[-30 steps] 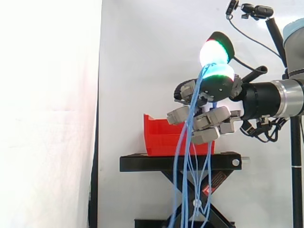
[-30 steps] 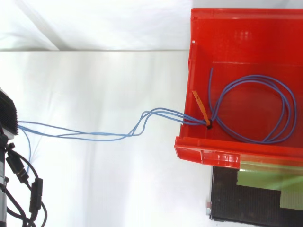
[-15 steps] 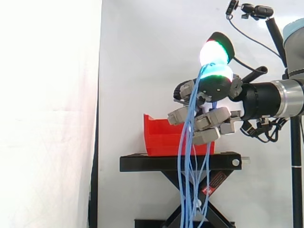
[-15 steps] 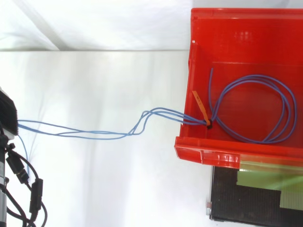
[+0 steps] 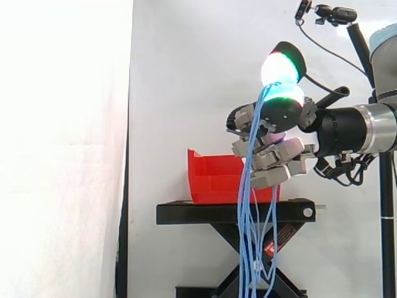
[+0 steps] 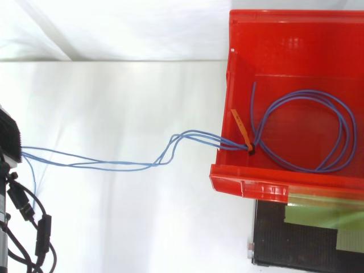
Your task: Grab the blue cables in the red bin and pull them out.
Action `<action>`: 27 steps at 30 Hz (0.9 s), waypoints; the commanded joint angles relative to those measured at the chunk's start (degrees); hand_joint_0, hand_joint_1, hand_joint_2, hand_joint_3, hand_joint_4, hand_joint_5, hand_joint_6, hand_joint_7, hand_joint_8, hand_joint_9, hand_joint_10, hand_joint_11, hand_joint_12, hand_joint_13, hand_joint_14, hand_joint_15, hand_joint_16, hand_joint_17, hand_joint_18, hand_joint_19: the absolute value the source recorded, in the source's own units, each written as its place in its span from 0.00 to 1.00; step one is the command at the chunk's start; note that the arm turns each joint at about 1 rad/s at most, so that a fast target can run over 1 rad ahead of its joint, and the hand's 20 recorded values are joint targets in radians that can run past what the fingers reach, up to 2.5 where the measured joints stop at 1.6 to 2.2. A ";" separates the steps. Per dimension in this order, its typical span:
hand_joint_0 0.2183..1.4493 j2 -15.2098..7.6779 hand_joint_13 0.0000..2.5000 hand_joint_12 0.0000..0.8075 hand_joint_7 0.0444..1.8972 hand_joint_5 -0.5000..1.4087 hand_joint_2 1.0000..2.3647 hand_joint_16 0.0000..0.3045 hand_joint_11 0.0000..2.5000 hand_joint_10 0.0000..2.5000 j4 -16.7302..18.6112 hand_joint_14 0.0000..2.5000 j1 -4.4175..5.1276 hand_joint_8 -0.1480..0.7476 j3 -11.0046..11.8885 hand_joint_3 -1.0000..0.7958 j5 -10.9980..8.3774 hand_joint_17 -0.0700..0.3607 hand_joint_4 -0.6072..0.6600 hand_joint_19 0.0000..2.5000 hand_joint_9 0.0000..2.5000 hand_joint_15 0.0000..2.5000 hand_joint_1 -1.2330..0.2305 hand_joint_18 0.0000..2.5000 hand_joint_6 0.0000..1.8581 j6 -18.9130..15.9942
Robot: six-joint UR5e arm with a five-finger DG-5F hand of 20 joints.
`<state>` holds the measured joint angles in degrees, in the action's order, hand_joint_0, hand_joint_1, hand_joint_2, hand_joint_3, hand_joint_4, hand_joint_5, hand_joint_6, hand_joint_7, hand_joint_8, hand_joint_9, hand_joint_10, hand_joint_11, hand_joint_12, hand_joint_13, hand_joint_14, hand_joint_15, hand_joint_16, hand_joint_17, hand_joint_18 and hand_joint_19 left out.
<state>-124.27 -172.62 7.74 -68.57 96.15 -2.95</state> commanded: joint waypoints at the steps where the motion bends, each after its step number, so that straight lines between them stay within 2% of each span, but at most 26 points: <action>1: 0.44 0.00 0.53 0.43 0.23 0.71 0.00 0.17 0.49 0.40 0.00 0.00 0.08 0.53 -0.07 0.00 0.00 0.43 0.56 0.47 0.26 0.58 0.23 0.38 0.31 0.00; 8: 0.45 0.00 0.54 0.42 0.23 0.72 0.00 0.16 0.49 0.40 0.00 0.00 -0.01 0.52 -0.07 0.00 0.00 0.42 0.56 0.47 0.27 0.61 0.23 0.38 0.31 0.00; 10: 0.45 0.00 0.54 0.43 0.24 0.71 0.00 0.16 0.49 0.40 0.09 0.04 0.08 0.51 -0.07 0.00 0.00 0.42 0.56 0.47 0.28 0.60 0.22 0.38 0.31 0.00; 12: 0.45 0.00 0.52 0.44 0.23 0.71 0.00 0.16 0.49 0.41 0.09 0.17 0.08 0.51 -0.07 0.00 0.09 0.42 0.57 0.48 0.27 0.56 0.21 0.39 0.31 0.00; 14: 0.45 0.08 0.52 0.43 0.23 0.71 0.00 0.16 0.49 0.41 0.09 0.19 -0.01 0.52 0.01 0.00 0.09 0.42 0.57 0.48 0.27 0.55 0.20 0.39 0.31 0.00; 17: 0.45 0.00 0.51 0.43 0.23 0.71 0.00 0.16 0.48 0.39 0.00 0.19 -0.01 0.52 0.01 0.00 0.00 0.42 0.57 0.48 0.28 0.55 0.20 0.39 0.32 0.00; 27: 0.43 0.00 0.51 0.46 0.19 0.68 0.00 0.17 0.48 0.38 0.18 0.16 0.17 0.54 0.01 0.00 0.09 0.43 0.64 0.48 0.27 0.57 0.16 0.39 0.37 0.00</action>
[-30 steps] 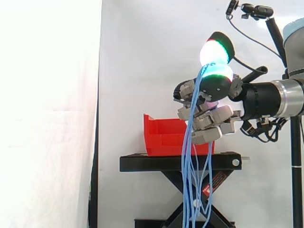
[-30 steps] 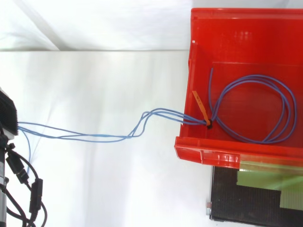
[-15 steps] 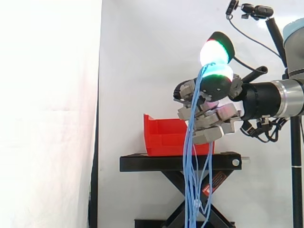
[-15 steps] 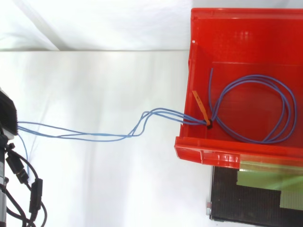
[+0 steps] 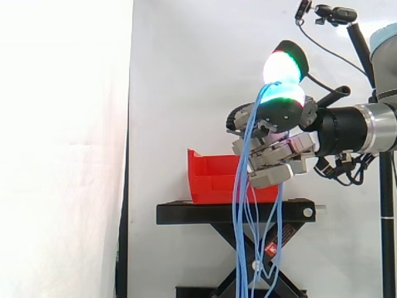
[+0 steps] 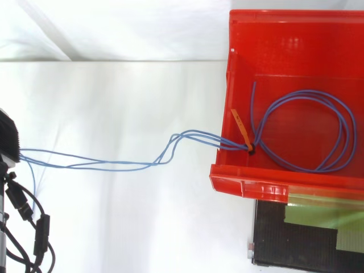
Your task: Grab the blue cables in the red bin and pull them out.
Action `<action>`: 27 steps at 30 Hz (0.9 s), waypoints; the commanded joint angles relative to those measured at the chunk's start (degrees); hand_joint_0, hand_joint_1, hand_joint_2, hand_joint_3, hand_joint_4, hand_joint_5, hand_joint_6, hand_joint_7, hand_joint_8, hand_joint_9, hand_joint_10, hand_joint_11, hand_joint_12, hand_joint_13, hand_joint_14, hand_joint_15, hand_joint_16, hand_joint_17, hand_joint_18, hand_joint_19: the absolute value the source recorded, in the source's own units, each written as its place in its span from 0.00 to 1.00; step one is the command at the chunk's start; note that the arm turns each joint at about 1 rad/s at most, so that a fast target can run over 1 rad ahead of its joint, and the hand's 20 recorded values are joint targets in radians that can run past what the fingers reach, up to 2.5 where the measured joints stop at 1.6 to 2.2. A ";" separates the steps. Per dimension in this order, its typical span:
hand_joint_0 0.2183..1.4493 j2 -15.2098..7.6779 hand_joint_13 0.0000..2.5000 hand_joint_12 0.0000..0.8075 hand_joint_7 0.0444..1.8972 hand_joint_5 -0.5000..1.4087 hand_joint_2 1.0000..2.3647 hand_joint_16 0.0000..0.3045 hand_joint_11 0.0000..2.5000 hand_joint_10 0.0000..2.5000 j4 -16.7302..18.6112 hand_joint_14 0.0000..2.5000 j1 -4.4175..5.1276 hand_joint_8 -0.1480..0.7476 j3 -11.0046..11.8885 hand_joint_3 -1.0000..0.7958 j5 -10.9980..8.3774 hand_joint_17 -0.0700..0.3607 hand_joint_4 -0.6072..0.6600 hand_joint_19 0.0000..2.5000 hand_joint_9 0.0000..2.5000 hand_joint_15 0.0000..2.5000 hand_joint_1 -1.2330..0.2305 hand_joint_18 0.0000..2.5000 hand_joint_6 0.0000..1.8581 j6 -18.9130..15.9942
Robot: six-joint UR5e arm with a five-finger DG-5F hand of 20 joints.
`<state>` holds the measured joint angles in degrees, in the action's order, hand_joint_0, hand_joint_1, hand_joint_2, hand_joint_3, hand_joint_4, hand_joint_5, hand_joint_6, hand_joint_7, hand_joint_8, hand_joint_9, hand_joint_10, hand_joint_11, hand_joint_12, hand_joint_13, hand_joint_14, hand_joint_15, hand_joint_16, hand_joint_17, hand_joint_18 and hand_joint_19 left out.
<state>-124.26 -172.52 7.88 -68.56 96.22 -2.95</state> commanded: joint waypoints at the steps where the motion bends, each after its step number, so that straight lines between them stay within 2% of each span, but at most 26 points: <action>1: 0.42 0.07 0.51 0.46 0.19 0.67 0.00 0.17 0.49 0.38 0.08 0.15 0.03 0.54 0.01 0.00 0.02 0.43 0.65 0.48 0.27 0.57 0.16 0.39 0.38 0.00; 13: 0.41 -0.02 0.51 0.46 0.12 0.60 0.00 0.17 0.48 0.38 0.08 0.15 0.03 0.55 0.09 0.00 0.02 0.43 0.68 0.48 0.25 0.57 0.12 0.38 0.51 -0.18; 27: 0.42 -0.02 0.50 0.46 0.11 0.58 0.00 0.17 0.48 0.38 0.17 0.15 -0.14 0.56 0.18 0.00 0.02 0.43 0.68 0.47 0.25 0.57 0.10 0.38 0.54 -0.18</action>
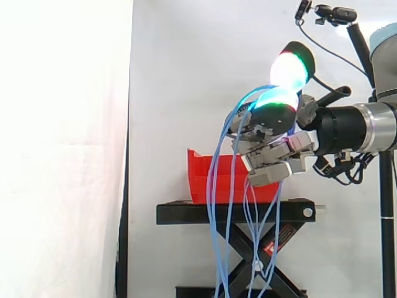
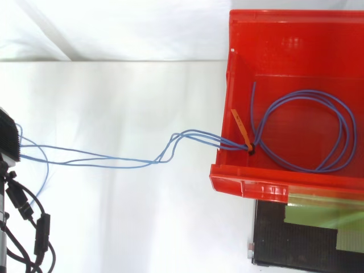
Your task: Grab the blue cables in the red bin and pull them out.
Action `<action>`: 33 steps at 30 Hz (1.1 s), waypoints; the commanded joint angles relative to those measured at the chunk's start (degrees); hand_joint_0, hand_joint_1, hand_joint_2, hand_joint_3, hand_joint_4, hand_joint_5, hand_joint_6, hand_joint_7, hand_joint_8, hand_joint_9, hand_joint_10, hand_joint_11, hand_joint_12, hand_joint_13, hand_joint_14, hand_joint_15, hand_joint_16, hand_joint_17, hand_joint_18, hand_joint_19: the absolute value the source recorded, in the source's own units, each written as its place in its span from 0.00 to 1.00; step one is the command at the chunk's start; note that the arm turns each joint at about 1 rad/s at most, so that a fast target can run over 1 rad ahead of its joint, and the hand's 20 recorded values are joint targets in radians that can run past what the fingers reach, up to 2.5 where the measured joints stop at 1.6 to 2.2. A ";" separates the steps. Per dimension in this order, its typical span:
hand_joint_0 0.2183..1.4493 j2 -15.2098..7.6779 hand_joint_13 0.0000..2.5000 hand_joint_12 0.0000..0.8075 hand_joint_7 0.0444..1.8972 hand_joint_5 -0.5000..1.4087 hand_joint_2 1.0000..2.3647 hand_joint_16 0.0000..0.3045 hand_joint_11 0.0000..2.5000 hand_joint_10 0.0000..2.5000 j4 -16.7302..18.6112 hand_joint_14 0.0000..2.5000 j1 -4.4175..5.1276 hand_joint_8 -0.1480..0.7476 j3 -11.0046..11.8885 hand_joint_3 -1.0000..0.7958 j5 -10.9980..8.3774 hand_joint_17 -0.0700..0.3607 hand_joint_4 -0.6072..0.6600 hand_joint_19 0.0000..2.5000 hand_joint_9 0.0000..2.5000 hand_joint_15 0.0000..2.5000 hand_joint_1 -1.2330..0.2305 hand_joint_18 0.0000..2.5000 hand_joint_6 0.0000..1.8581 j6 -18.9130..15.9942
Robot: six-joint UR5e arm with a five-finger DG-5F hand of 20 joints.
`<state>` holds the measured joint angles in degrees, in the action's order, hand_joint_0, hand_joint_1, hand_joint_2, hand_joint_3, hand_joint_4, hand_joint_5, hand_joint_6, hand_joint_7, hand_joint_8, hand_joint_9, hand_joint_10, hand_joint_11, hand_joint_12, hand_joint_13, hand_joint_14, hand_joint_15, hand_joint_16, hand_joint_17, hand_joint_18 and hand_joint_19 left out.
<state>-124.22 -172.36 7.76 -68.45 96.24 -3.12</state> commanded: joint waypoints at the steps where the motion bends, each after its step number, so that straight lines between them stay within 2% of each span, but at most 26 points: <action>1: 0.42 0.03 0.50 0.46 0.11 0.58 0.00 0.17 0.48 0.38 0.01 0.15 -0.02 0.56 0.16 0.00 0.00 0.43 0.69 0.48 0.25 0.58 0.09 0.38 0.54 0.00; 15: 0.42 0.03 0.50 0.47 0.09 0.55 0.00 0.17 0.48 0.38 0.09 0.15 -0.11 0.56 0.42 0.00 0.18 0.43 0.70 0.47 0.24 0.57 0.08 0.37 0.58 0.00; 21: 0.40 0.03 0.50 0.47 0.09 0.57 0.00 0.17 0.47 0.38 0.09 0.16 -0.20 0.57 0.51 0.00 0.35 0.44 0.70 0.47 0.25 0.56 0.17 0.38 0.56 0.00; 28: 0.38 -0.05 0.51 0.49 0.09 0.58 0.00 0.18 0.46 0.39 0.27 0.17 -0.20 0.57 1.12 0.00 0.27 0.45 0.71 0.47 0.26 0.54 0.21 0.38 0.55 0.00; 33: 0.36 0.03 0.52 0.51 0.12 0.61 0.00 0.18 0.46 0.37 0.09 0.16 -0.20 0.58 1.21 0.00 0.27 0.46 0.72 0.46 0.28 0.55 0.27 0.39 0.50 0.00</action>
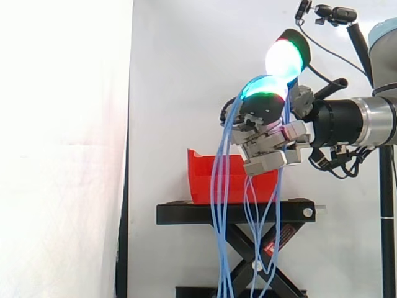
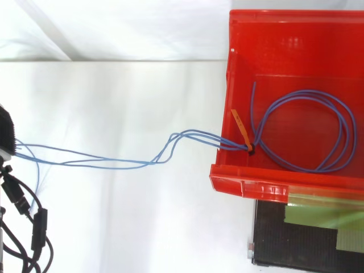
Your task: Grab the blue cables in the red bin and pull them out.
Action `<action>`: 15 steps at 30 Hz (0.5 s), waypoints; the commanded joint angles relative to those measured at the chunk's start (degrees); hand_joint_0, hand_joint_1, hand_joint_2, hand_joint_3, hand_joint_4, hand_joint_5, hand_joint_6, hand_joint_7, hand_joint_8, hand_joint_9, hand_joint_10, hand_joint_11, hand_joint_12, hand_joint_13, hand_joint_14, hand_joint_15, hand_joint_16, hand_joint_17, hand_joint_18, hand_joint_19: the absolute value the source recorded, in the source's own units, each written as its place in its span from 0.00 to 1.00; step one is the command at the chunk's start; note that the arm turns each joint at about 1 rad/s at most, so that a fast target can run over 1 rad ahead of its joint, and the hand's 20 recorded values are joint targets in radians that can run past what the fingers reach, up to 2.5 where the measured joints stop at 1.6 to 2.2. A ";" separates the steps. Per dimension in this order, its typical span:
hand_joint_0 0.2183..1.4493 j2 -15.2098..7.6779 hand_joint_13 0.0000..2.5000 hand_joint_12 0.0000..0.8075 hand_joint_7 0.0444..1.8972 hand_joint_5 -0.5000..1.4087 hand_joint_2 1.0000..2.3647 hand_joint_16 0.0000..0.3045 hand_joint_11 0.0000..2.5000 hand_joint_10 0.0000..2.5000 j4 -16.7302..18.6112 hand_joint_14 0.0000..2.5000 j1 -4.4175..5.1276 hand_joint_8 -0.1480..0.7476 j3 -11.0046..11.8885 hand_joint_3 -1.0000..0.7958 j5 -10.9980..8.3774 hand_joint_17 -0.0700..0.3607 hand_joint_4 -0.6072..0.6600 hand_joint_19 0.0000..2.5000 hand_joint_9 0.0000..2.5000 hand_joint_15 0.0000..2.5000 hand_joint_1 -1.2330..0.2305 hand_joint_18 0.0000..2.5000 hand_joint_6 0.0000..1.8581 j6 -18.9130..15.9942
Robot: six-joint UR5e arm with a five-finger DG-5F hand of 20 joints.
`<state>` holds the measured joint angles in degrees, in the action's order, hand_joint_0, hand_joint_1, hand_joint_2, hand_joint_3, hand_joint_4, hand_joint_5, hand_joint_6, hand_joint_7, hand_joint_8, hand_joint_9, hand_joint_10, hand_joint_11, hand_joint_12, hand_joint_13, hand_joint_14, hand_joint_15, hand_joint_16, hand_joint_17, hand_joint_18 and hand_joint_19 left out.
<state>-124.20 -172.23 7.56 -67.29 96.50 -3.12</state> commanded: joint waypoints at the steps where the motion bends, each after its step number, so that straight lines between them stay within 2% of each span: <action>1: 0.36 0.01 0.52 0.51 0.12 0.61 0.00 0.19 0.47 0.37 -0.04 0.15 0.00 0.58 0.14 0.00 0.00 0.46 0.72 0.46 0.29 0.55 0.27 0.39 0.49 0.00; 6: 0.35 -0.08 0.54 0.52 0.14 0.63 0.00 0.19 0.47 0.35 -0.04 0.13 0.00 0.58 0.05 0.00 0.00 0.46 0.72 0.46 0.30 0.55 0.32 0.39 0.46 0.00; 15: 0.34 -0.08 0.56 0.54 0.17 0.66 0.00 0.20 0.50 0.30 -0.04 0.07 0.00 0.58 0.05 0.00 0.00 0.47 0.73 0.45 0.33 0.58 0.36 0.40 0.40 0.09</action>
<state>-124.23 -172.17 7.51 -67.23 96.50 -3.05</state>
